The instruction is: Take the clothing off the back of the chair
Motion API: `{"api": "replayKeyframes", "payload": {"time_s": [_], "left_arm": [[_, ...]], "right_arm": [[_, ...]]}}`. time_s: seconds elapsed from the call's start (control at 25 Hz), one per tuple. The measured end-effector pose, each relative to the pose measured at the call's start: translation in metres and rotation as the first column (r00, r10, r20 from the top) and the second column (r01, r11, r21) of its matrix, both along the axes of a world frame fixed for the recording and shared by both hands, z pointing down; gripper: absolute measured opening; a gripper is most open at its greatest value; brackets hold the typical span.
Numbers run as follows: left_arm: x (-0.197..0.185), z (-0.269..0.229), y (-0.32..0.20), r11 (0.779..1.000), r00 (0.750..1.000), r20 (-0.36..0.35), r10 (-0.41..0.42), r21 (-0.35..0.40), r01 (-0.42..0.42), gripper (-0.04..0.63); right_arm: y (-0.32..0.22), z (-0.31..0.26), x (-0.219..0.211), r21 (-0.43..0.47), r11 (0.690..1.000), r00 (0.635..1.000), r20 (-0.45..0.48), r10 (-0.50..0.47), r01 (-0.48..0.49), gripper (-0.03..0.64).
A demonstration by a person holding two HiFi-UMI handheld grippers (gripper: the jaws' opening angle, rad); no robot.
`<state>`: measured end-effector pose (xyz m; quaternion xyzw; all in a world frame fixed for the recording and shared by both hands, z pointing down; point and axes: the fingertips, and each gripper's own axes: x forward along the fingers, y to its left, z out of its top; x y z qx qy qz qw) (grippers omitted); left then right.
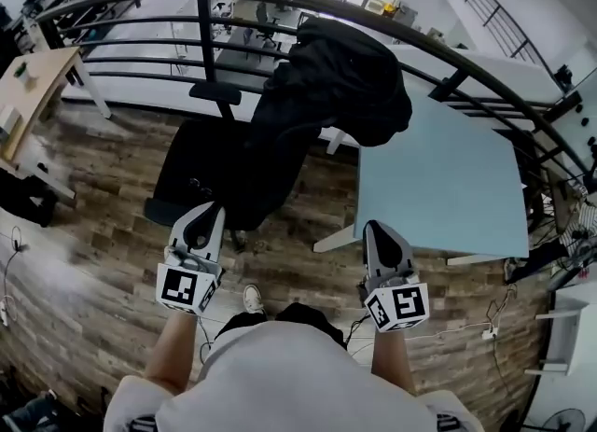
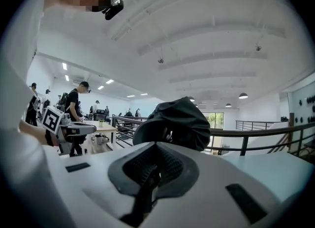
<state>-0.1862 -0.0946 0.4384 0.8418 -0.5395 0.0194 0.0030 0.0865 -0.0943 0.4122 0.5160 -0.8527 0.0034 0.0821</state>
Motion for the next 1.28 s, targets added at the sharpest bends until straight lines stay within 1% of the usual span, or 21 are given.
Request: {"api": "replayKeyframes", "payload": {"time_s": [0.2,0.32,0.44,0.6,0.8,0.88,1.0,1.04,1.12,1.2,1.28], "left_arm": [[0.019,-0.008,-0.027,0.995,0.995,0.001,0.099,0.001,-0.099,0.038],[0.035,-0.018,-0.046,0.991,0.991,0.014,0.131,0.02,-0.131,0.038],[0.047,-0.03,-0.066,0.99,0.991,0.022,0.13,0.057,-0.131,0.038],[0.059,-0.044,-0.079,0.991,0.995,0.027,0.1,0.083,-0.102,0.038],[0.064,-0.064,-0.091,0.989,0.995,0.084,0.058,0.132,-0.069,0.038],[0.07,-0.075,-0.097,0.986,0.991,0.114,0.064,0.146,-0.081,0.038],[0.092,-0.094,-0.109,0.978,0.981,0.165,0.105,0.163,-0.132,0.04],[0.098,-0.101,-0.112,0.976,0.979,0.17,0.108,0.171,-0.138,0.041],[0.103,-0.115,-0.119,0.974,0.983,0.154,0.101,0.186,-0.129,0.044],[0.107,-0.125,-0.127,0.972,0.983,0.148,0.109,0.191,-0.136,0.073],[0.118,-0.129,-0.134,0.967,0.975,0.172,0.141,0.189,-0.173,0.148]], "right_arm": [[-0.014,0.002,0.015,-0.006,0.998,0.998,0.0,0.067,-0.067,0.02],[-0.026,0.0,0.027,-0.002,0.996,0.996,0.01,0.089,-0.089,0.02],[-0.041,0.0,0.039,0.008,0.995,0.995,0.03,0.095,-0.095,0.02],[-0.069,-0.007,0.056,0.027,0.997,0.995,0.056,0.077,-0.079,0.02],[-0.102,-0.017,0.062,0.061,0.997,0.996,0.074,0.038,-0.043,0.02],[-0.109,-0.018,0.061,0.068,0.997,0.997,0.08,0.018,-0.024,0.02],[-0.115,-0.014,0.065,0.062,0.998,0.995,0.1,0.006,-0.012,0.02],[-0.116,-0.011,0.068,0.056,0.998,0.994,0.109,0.007,-0.013,0.02],[-0.117,-0.009,0.07,0.048,0.999,0.991,0.131,0.009,-0.016,0.02],[-0.117,-0.01,0.069,0.049,0.999,0.989,0.147,0.008,-0.016,0.02],[-0.117,-0.011,0.071,0.053,0.998,0.988,0.153,0.01,-0.018,0.02]]}}
